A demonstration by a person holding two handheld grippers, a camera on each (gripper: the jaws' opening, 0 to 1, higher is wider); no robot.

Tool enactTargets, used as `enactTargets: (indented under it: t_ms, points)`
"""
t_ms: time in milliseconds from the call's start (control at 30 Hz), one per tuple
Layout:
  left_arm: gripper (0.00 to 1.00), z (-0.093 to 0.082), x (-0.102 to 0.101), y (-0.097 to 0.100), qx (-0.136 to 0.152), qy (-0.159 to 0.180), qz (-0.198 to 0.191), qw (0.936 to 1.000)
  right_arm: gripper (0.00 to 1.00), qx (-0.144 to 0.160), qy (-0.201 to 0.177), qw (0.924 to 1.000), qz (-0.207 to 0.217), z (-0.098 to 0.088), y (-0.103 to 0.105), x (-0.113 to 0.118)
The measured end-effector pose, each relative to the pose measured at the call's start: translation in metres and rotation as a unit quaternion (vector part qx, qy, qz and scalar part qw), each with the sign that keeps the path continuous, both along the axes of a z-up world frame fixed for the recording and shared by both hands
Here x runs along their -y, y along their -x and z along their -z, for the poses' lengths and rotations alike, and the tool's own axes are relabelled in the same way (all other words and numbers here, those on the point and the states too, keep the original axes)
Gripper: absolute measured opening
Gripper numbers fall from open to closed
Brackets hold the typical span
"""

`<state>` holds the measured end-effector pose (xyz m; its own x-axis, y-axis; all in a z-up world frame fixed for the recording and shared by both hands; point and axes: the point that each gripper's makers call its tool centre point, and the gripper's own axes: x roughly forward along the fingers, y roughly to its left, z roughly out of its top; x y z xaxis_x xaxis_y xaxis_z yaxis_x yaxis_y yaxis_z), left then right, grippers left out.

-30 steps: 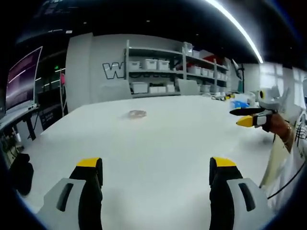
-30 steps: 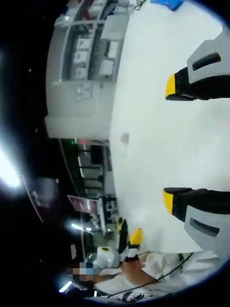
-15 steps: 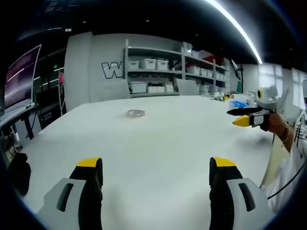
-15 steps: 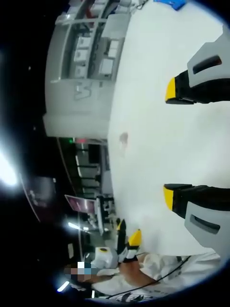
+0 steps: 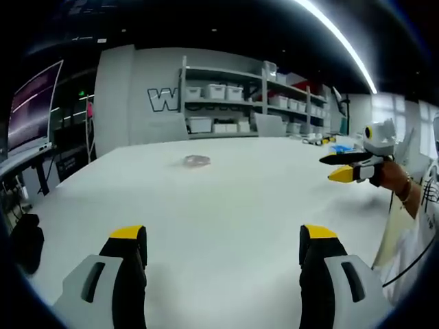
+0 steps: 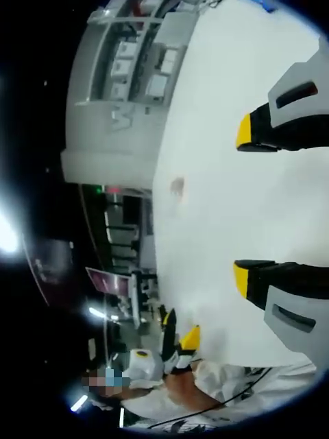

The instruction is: Open the resealable bag by pulling the two sides of the seal apart until the entire bag opening is separated and visibly accessible.

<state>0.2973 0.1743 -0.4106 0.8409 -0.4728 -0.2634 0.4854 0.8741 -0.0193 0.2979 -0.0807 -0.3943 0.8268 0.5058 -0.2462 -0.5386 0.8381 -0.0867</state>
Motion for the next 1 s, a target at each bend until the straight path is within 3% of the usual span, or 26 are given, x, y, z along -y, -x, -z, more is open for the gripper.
enactTargets:
  t_ms: [233, 667, 1000]
  points:
    - [0.91, 0.001, 0.001, 0.001, -0.001, 0.003, 0.002, 1.0, 0.62, -0.008, 0.012, 0.9998, -0.016, 0.004, -0.003, -0.009]
    - [0.91, 0.001, 0.0, 0.002, 0.001, 0.008, 0.003, 1.0, 0.61, 0.01, 0.036, 0.9984, -0.041, -0.014, -0.01, -0.025]
    - [0.91, -0.002, -0.003, 0.0, 0.005, 0.008, 0.001, 1.0, 0.59, 0.003, 0.044, 0.998, -0.045, -0.006, -0.025, -0.031]
